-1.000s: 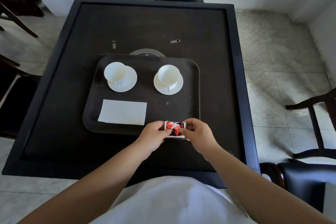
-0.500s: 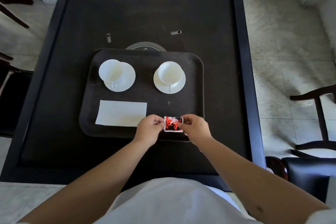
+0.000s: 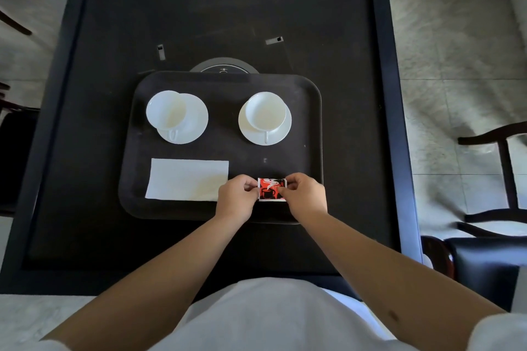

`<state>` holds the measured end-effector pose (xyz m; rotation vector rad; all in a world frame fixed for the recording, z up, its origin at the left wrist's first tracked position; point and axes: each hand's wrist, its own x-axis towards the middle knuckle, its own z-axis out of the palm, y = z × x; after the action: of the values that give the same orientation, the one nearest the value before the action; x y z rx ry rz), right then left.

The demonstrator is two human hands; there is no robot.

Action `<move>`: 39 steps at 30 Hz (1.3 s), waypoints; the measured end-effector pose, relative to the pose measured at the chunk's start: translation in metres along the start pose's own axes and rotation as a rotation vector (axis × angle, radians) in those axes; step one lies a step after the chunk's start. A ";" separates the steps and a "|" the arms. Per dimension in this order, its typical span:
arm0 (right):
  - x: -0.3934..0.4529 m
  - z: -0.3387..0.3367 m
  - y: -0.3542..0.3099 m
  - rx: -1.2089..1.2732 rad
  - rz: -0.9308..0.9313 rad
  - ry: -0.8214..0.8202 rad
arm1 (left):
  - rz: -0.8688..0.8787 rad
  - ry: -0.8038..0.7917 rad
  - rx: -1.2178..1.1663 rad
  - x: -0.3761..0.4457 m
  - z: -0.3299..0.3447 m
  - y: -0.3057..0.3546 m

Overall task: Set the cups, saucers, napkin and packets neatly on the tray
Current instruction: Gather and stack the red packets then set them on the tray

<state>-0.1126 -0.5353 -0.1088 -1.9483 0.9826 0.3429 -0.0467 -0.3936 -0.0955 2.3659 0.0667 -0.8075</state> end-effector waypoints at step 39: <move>-0.008 -0.012 -0.005 -0.072 -0.029 0.001 | 0.047 0.022 0.070 -0.012 -0.011 0.002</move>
<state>-0.1160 -0.5397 -0.0948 -2.0260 0.9537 0.3655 -0.0501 -0.3866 -0.0810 2.4330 -0.0075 -0.7727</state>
